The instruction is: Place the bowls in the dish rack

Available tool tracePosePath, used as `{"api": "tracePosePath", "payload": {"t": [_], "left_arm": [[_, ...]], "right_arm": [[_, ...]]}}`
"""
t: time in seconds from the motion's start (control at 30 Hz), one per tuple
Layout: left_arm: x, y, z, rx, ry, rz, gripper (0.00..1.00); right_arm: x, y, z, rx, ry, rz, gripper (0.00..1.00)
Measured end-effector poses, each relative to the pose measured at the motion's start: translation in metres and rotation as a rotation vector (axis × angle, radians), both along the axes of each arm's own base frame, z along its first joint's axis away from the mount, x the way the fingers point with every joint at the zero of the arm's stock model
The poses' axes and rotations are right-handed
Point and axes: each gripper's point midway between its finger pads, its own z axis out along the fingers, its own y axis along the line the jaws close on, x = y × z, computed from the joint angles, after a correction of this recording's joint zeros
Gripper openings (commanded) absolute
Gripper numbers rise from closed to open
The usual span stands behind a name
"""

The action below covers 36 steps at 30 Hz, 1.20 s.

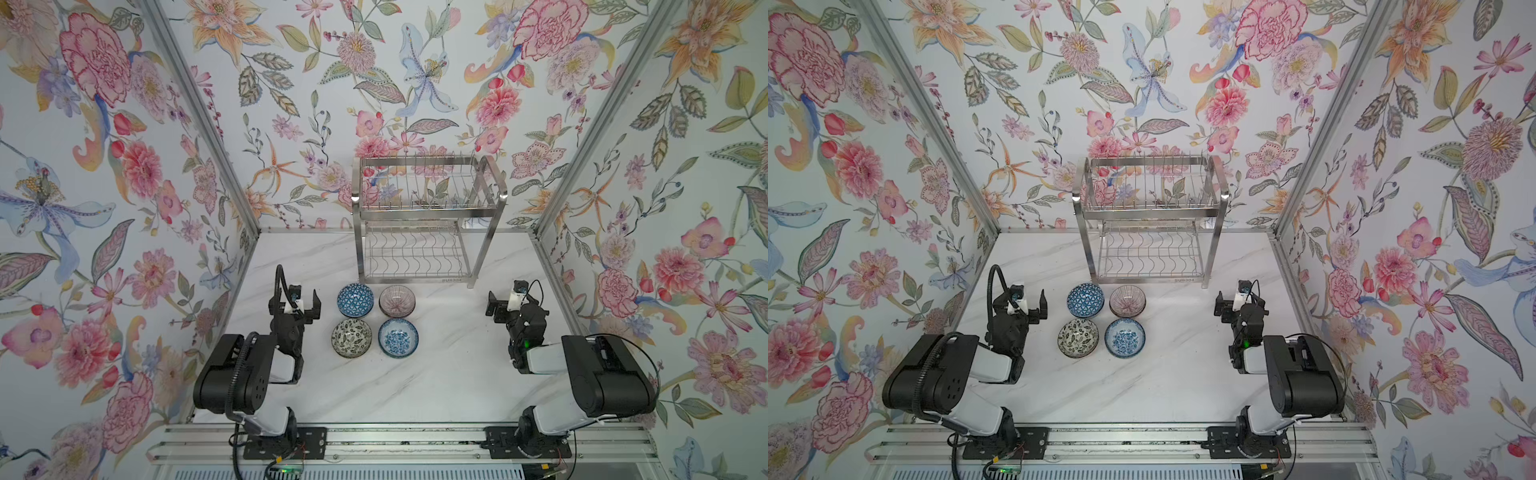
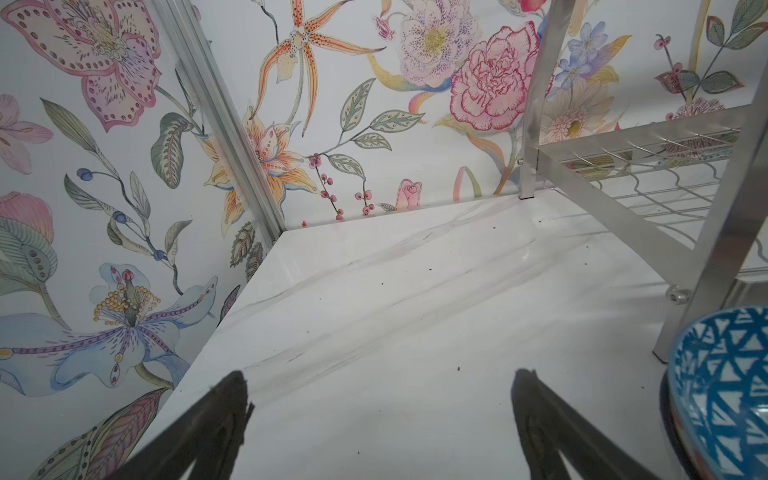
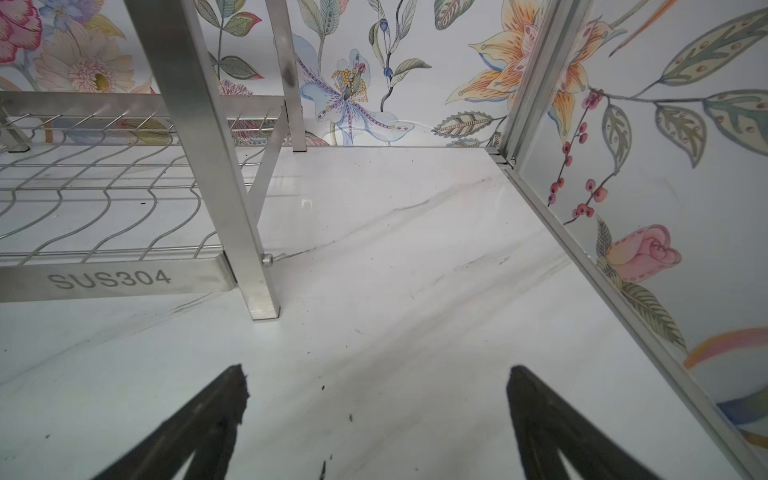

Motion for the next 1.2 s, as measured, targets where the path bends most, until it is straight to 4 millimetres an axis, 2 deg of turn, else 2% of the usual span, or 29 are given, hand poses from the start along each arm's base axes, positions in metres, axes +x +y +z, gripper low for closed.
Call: {"api": "tracePosePath", "payload": {"t": [1.2], "left_arm": [[-0.0004, 0.0014, -0.0041, 0.000, 0.017, 0.006, 0.99]], "right_arm": [[0.0002, 0.0055, -0.0009, 0.013, 0.004, 0.043, 0.99]]}}
